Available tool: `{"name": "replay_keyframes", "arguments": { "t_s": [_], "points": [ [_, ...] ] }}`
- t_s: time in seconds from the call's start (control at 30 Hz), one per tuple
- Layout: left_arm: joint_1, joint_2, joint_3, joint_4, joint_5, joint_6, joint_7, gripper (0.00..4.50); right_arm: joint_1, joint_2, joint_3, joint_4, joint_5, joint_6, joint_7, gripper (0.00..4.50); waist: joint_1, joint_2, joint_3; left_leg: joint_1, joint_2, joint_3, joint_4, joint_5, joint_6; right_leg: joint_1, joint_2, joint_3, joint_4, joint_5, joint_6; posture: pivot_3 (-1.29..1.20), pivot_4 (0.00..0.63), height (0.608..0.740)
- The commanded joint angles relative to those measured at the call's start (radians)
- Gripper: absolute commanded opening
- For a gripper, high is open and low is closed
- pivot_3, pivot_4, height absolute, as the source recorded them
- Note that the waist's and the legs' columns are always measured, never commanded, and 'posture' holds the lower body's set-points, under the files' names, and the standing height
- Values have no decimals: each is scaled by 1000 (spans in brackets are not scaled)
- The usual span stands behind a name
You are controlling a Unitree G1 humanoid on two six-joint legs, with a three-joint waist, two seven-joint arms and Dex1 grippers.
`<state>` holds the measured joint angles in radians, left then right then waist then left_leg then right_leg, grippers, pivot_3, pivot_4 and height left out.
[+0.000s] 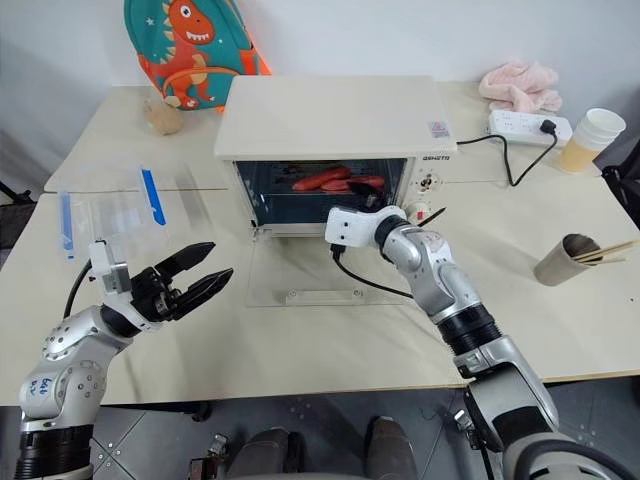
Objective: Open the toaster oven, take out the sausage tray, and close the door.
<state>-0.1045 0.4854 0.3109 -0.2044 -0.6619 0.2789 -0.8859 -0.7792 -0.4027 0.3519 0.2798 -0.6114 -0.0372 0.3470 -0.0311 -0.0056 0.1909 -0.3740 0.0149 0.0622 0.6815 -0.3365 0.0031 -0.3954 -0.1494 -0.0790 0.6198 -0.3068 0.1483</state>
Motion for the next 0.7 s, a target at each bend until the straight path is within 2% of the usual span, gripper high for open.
{"name": "replay_keyframes", "arguments": {
  "t_s": [0.03,0.7],
  "points": [
    [5,2,12,-30,-17,-24,-3,3566,-38,8,11,-14,-28,8,-11,1294,0,0,0,0,0,0,0,0,0,0,0,0,0,0,0,0,150,740],
    [-10,-6,-3,4,2,-72,-9,3566,-112,45,60,96,-156,59,-111,1294,-4,0,0,0,0,0,0,0,0,-1,0,0,0,0,0,0,150,740]
  ]
}}
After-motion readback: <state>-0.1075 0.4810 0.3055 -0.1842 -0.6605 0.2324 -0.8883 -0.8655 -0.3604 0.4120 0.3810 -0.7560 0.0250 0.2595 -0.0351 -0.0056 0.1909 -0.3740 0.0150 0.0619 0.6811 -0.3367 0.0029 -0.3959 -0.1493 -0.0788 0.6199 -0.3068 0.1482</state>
